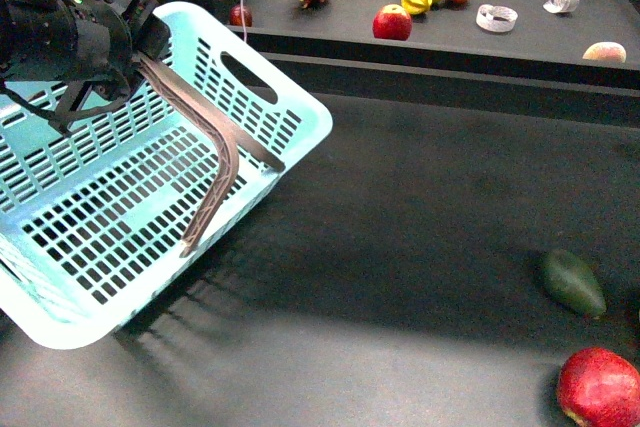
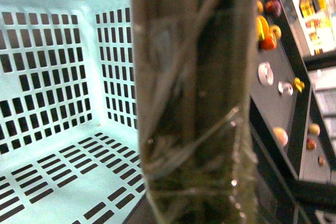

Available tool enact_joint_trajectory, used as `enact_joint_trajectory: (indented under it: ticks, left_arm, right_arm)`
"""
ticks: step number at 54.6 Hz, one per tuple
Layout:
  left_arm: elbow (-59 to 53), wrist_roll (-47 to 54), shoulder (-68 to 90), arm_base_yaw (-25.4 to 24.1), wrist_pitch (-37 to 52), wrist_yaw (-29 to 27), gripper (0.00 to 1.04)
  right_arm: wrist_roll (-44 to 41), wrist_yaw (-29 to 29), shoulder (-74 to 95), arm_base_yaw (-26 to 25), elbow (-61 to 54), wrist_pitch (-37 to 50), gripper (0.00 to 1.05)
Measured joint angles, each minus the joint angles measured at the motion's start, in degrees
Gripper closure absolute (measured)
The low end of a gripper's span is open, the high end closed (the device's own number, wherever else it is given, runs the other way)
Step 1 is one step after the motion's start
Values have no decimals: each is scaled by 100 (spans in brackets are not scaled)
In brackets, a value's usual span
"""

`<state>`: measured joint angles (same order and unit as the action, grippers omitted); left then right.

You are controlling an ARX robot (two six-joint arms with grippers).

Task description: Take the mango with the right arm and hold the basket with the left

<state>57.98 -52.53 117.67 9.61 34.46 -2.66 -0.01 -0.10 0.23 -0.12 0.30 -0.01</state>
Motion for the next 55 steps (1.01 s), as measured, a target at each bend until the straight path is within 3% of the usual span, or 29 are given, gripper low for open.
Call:
enact_joint_trajectory:
  ticks: [21, 40, 55]
  left_arm:
    - [-1362, 2354, -1145, 852, 1176, 1357, 99]
    - [-1423, 2881, -1191, 1814, 1515, 1545, 99]
    - [-1408, 2872, -1169, 2116, 1832, 1517, 99]
  right_arm:
    - [-2, -2, 0, 0, 0, 0, 8]
    - [0, 0, 0, 0, 0, 0, 8]
    - [0, 0, 0, 0, 0, 0, 8]
